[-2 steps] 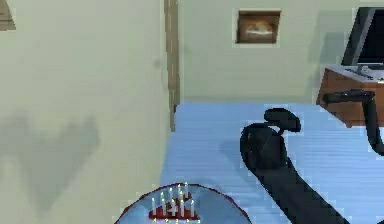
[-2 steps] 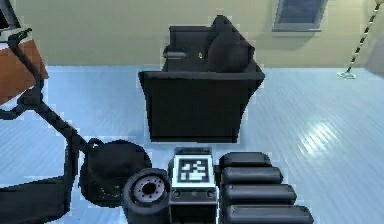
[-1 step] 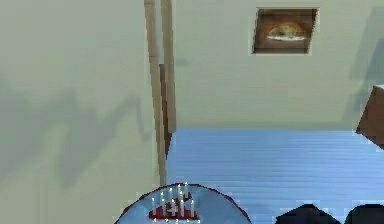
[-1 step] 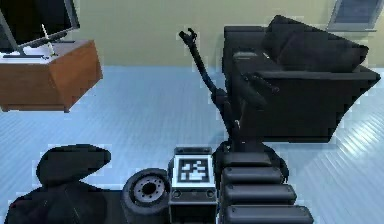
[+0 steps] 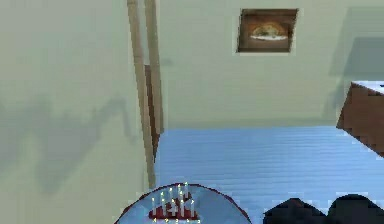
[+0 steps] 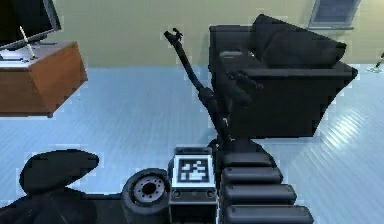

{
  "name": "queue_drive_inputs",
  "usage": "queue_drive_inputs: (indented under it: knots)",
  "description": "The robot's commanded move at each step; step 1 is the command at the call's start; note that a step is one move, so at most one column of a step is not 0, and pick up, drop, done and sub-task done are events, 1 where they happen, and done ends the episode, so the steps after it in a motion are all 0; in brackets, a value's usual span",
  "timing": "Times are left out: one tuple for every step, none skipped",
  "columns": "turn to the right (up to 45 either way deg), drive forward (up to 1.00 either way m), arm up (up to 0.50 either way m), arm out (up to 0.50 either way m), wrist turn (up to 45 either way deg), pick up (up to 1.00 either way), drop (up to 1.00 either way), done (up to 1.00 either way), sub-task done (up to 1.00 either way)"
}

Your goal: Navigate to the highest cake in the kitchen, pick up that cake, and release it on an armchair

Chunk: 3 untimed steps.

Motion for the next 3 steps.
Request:
queue_drive_inputs:
  knots:
    - [0.0,1.0,0.0,0.0,0.0,0.0,0.0,0.0,0.0]
    - [0.0,0.65,0.0,0.0,0.0,0.0,0.0,0.0,0.0]
    - [-36.0,0.0,0.0,0.0,0.0,0.0,0.0,0.0,0.0]
